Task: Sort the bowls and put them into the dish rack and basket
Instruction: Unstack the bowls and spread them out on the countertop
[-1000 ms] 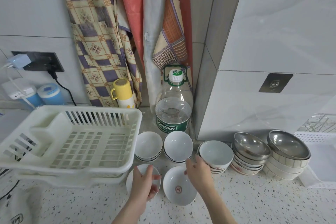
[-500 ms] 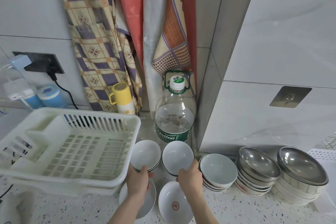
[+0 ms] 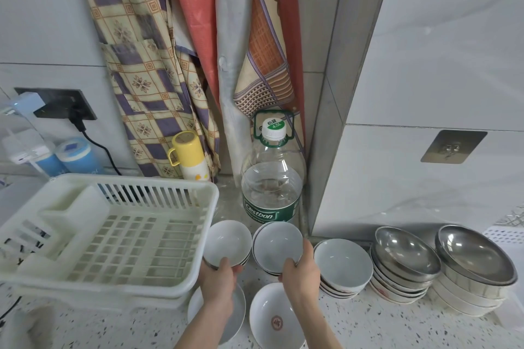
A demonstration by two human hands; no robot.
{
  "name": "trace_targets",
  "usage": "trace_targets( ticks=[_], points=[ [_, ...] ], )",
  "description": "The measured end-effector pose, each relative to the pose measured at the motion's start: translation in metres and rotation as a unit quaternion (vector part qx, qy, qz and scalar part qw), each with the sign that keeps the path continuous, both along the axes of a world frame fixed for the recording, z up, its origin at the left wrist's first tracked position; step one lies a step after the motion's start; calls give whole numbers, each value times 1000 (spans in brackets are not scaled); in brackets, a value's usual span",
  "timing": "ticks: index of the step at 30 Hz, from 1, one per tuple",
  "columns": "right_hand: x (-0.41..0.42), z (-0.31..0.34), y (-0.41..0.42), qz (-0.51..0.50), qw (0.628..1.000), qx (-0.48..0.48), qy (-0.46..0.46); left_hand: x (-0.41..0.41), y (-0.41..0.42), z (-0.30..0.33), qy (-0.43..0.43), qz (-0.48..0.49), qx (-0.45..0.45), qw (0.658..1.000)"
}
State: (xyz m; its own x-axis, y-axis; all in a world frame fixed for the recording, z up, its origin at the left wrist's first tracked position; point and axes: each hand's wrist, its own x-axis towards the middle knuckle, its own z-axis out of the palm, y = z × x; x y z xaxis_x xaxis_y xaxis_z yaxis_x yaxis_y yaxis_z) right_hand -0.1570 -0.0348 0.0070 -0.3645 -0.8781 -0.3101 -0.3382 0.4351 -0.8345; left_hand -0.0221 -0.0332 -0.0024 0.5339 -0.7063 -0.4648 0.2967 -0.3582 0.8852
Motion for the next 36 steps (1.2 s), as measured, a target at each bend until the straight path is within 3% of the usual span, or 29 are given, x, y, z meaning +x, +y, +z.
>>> trace_targets(
  ticks=[7, 22, 29, 36],
  points=[
    [-9, 9, 13, -26, 999, -36, -6, -1, 5, 2, 84, -2, -6, 996],
    [-22, 54, 81, -106, 972, -133, -163, 2, 57, 23, 138, -74, -40, 987],
    [-23, 48, 135, -142, 960, -137, -197, 15, 113, 27, 122, -149, -67, 979],
    [-9, 24, 191, -136, 973, -69, -174, 53, 178, 11, 69, -169, -44, 982]
  ],
)
